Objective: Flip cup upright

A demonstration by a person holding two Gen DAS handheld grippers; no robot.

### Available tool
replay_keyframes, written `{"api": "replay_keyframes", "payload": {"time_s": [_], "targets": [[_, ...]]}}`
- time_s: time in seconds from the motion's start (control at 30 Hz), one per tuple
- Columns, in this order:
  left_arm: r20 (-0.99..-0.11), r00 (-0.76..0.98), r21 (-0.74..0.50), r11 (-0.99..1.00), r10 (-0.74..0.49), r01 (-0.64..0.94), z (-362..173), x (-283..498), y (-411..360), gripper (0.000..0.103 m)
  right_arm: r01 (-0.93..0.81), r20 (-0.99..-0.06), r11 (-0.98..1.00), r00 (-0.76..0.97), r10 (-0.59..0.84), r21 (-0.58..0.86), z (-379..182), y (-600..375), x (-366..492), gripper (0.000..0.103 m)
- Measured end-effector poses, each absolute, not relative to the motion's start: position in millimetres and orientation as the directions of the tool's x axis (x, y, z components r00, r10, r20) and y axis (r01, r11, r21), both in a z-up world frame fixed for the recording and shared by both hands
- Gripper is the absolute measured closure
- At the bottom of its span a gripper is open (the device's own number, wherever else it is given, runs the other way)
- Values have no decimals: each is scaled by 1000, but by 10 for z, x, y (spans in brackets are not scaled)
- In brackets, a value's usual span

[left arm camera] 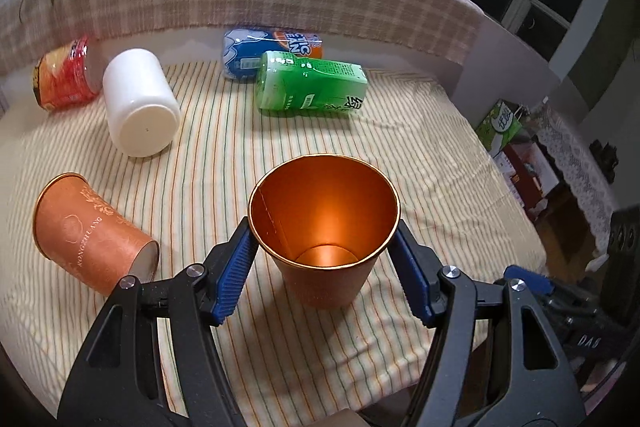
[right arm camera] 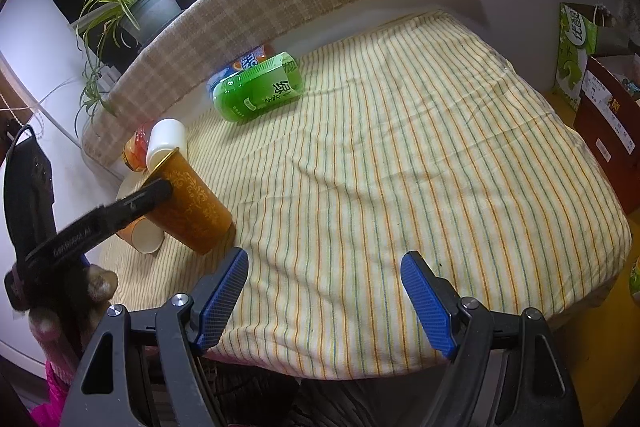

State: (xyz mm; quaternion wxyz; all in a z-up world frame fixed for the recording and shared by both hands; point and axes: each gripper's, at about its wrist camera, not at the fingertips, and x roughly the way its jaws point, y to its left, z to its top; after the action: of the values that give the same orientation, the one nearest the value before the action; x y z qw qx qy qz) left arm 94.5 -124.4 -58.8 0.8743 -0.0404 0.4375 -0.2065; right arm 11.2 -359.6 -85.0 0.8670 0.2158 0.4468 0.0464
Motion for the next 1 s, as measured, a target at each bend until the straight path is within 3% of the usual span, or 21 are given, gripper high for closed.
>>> {"api": "replay_keyframes", "payload": {"time_s": [0.5, 1.0], "targets": [[-735, 580, -137, 915, -351, 380, -631, 708, -1357, 35, 112, -754, 902, 597, 274, 416, -818, -3570, 98, 22], [-748, 523, -193, 888, -408, 417, -695, 609, -1322, 35, 94, -746, 906, 605, 277, 412, -772, -3501, 87, 22]]}}
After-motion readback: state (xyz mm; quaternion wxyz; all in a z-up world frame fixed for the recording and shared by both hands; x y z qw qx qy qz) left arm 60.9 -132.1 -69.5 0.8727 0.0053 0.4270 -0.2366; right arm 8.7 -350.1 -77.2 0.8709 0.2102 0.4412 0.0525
